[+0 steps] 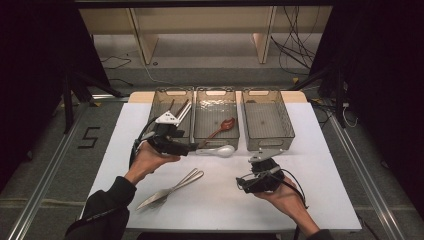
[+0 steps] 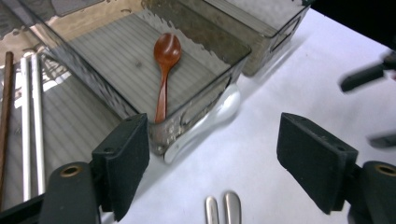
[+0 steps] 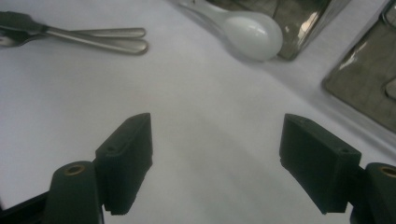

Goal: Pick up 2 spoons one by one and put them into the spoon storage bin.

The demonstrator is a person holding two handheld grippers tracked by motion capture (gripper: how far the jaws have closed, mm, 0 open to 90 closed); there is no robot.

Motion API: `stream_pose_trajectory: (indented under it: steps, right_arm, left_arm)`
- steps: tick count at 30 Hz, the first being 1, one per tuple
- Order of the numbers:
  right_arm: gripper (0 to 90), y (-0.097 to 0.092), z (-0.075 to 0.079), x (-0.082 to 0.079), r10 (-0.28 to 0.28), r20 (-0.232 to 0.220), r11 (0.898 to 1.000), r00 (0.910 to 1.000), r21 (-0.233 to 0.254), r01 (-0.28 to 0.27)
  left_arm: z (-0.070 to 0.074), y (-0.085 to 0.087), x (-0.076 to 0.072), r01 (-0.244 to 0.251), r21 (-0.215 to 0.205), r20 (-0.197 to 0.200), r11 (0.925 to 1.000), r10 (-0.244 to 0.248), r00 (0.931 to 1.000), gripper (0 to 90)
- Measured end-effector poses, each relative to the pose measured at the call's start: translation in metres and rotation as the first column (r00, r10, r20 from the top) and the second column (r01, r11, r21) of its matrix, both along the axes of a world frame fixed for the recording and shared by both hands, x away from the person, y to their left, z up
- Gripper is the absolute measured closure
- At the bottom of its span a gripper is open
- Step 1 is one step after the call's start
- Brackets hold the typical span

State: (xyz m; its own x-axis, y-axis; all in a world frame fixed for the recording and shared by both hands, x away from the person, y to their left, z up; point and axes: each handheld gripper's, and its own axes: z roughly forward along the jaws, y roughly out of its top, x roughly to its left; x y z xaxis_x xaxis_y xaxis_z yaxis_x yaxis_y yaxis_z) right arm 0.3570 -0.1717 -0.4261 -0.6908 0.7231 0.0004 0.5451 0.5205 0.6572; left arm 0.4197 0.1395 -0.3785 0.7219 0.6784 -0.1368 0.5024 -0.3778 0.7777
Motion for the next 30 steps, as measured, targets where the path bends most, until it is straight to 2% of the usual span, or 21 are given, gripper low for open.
stream_pose_trajectory:
  steps: [3, 8, 19, 21, 30]
  right_arm:
    - [26.6, 0.008, -0.003, 0.014, -0.002, 0.010, 1.000, 0.9999, -0.003, 0.002]
    - [26.7, 0.021, -0.008, 0.032, -0.001, 0.026, 1.000, 0.9996, -0.019, 0.001]
    - [26.9, 0.040, -0.024, 0.068, -0.035, -0.012, 0.998, 0.9993, -0.045, 0.034]
    - [26.9, 0.042, -0.026, 0.073, -0.035, -0.018, 0.998, 0.9992, -0.053, 0.034]
    - [27.8, 0.047, -0.033, 0.084, -0.041, -0.031, 0.998, 0.9987, -0.056, 0.039]
  left_arm:
    - [-0.003, 0.009, -0.012, -0.010, -0.033, -0.001, 0.9994, 0.010, 1.0000, 23.3]
    - [-0.007, 0.021, -0.029, -0.017, -0.023, 0.026, 0.9996, 0.017, 0.9995, 22.7]
    - [-0.013, 0.039, -0.059, -0.024, -0.066, 0.032, 0.9975, 0.027, 0.9991, 19.3]
    - [-0.015, 0.041, -0.063, -0.030, -0.069, 0.045, 0.9971, 0.033, 0.9984, 19.0]
    - [-0.019, 0.047, -0.070, -0.047, -0.079, 0.030, 0.9958, 0.050, 0.9983, 19.0]
